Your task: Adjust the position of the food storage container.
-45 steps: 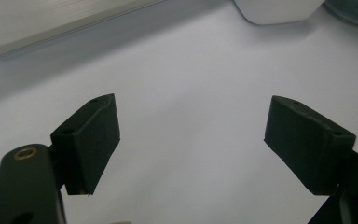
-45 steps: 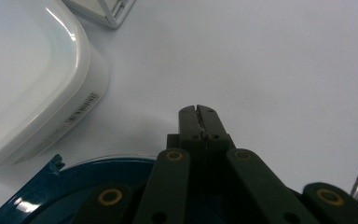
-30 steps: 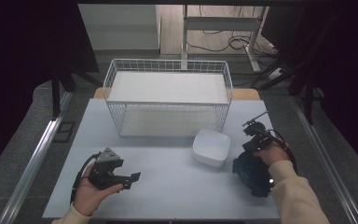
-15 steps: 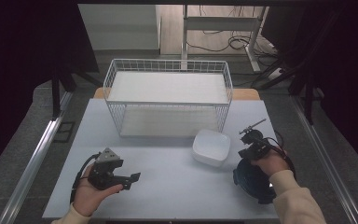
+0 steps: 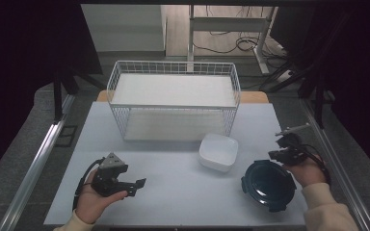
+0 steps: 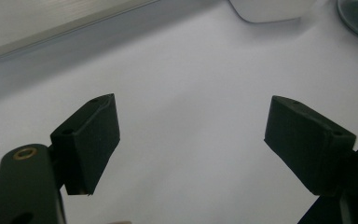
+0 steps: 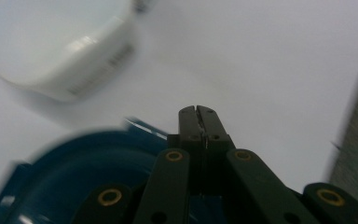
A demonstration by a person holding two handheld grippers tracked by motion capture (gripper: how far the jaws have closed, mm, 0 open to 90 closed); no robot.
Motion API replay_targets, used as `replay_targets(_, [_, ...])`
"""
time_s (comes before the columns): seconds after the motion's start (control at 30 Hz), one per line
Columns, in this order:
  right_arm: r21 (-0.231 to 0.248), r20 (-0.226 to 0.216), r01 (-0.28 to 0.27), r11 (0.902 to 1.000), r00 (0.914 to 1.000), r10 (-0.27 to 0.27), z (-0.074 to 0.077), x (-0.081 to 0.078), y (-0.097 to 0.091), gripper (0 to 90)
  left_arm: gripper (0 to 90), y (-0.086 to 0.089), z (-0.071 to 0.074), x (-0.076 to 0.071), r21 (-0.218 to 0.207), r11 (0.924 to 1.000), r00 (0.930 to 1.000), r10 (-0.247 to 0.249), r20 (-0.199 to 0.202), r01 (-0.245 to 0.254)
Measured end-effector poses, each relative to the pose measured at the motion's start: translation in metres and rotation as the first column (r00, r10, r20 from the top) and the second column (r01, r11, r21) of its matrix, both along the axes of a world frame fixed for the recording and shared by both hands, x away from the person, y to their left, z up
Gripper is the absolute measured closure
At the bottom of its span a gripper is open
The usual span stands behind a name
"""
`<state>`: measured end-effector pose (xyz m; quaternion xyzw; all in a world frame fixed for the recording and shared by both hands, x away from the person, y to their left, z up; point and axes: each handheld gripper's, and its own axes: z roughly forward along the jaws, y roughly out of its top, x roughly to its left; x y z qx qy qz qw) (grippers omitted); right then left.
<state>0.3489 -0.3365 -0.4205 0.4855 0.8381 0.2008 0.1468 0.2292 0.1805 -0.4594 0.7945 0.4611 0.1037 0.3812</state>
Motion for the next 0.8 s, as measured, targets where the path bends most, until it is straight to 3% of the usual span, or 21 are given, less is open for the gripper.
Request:
replay_targets(0.1, [-0.020, -0.013, 0.028, 0.9994, 0.9995, -0.028, -0.004, -0.004, -0.014, 89.6, 17.6, 0.000, 0.000, 0.000, -0.001, 1.0000, 1.0000, 0.001, -0.001, -0.001])
replay_targets(0.13, [-0.039, -0.029, 0.056, 0.9977, 0.9979, -0.057, -0.011, -0.008, -0.028, 89.6, 17.6, 0.000, 0.001, 0.000, 0.000, 1.0000, 1.0000, 0.001, 0.000, -0.001])
replay_targets(0.3, [-0.032, -0.057, 0.075, 0.9966, 0.9954, -0.077, -0.024, -0.012, -0.049, 89.6, 17.6, -0.001, 0.002, -0.001, 0.000, 1.0000, 1.0000, 0.002, 0.004, -0.002])
replay_targets(0.5, [-0.028, -0.080, 0.027, 0.9992, 0.9964, -0.029, -0.030, -0.014, -0.045, 89.6, 17.6, -0.001, -0.001, 0.000, 0.005, 1.0000, 1.0000, 0.005, -0.006, -0.005])
replay_targets(0.53, [-0.068, -0.073, 0.016, 0.9976, 0.9971, -0.021, -0.031, -0.014, -0.039, 89.7, 17.6, -0.001, -0.002, 0.001, 0.007, 1.0000, 1.0000, 0.004, -0.009, -0.004])
replay_targets(0.8, [-0.104, -0.085, -0.005, 0.9946, 0.9964, -0.004, -0.032, -0.017, -0.032, 89.8, 17.6, 0.000, -0.002, 0.002, 0.006, 1.0000, 1.0000, 0.004, -0.008, -0.004])
